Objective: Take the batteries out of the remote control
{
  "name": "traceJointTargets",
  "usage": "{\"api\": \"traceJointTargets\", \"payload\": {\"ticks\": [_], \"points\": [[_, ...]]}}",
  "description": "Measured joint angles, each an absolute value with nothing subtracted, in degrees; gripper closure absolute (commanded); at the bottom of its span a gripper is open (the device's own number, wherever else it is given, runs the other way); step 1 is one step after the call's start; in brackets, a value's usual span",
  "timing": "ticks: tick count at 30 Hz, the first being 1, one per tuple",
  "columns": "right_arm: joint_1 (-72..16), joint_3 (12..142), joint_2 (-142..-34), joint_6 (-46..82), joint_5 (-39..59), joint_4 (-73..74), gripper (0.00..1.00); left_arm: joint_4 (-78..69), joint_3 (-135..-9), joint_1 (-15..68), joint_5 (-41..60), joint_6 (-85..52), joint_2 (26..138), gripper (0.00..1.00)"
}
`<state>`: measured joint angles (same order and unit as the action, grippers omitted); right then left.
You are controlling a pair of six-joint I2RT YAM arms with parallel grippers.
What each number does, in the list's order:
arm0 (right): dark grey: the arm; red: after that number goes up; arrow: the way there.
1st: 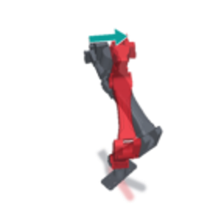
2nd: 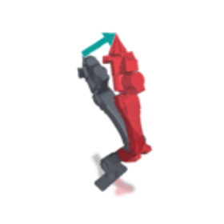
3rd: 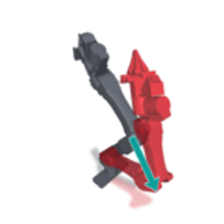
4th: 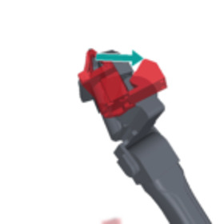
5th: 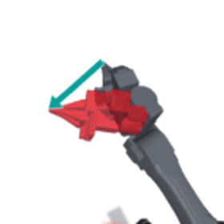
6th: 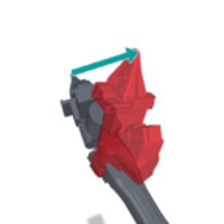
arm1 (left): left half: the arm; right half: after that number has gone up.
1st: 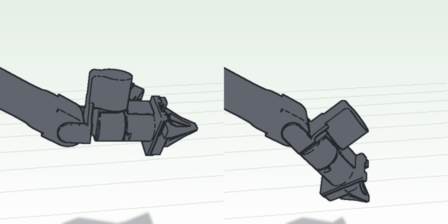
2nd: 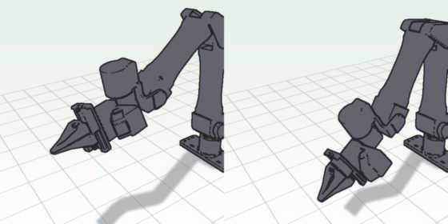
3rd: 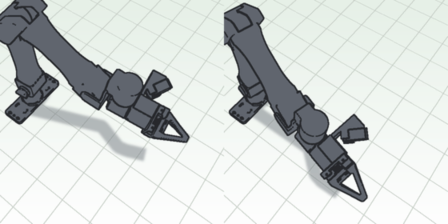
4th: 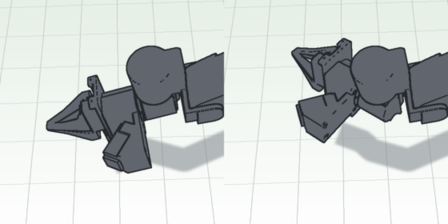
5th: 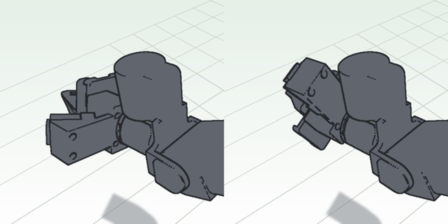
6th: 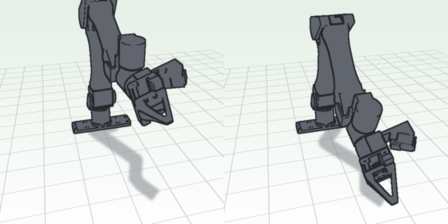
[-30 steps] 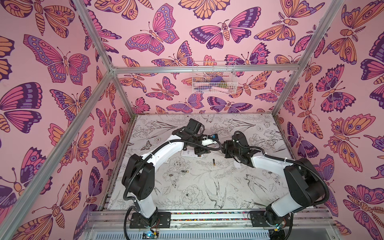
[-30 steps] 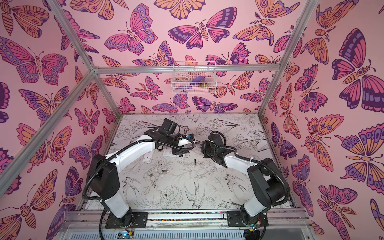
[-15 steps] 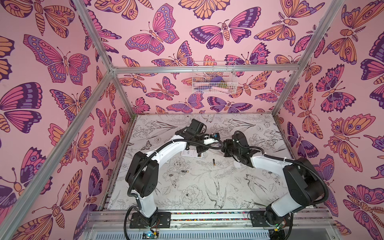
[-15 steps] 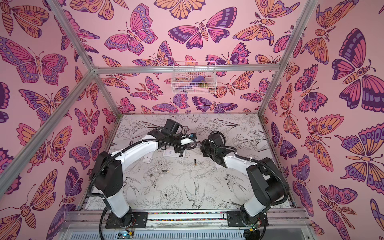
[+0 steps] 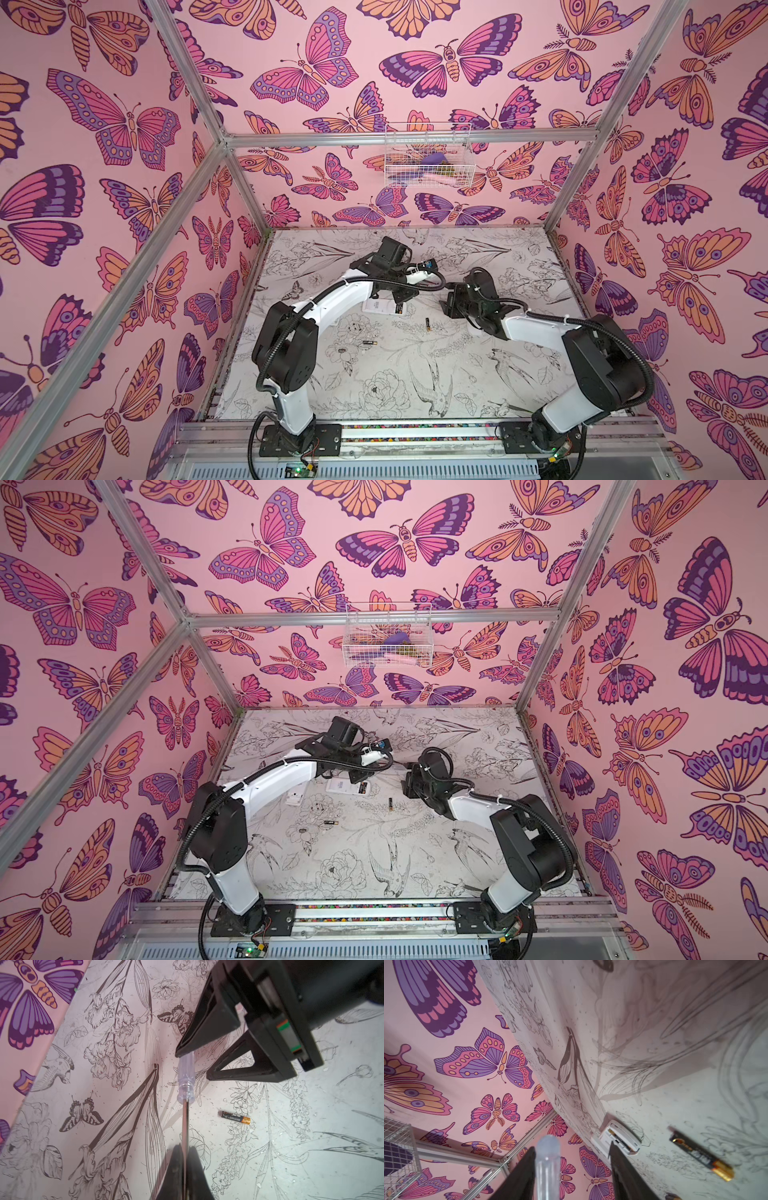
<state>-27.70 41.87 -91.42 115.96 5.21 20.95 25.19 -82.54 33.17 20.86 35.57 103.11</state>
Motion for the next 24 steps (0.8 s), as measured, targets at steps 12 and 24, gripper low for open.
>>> {"api": "traceJointTargets", "payload": {"ticks": [12,24], "points": [[-23.8,37.1,-84.9,103.6,5.2,25.1,0.16,25.5,-88.3,24.6,32.7,15.8,102.8,1.0],[-22.9,45.6,-76.6,79.4,5.2,19.0,0.11,24.9,-86.4,16.3,46.1,-0.6,97.4,1.0]]}}
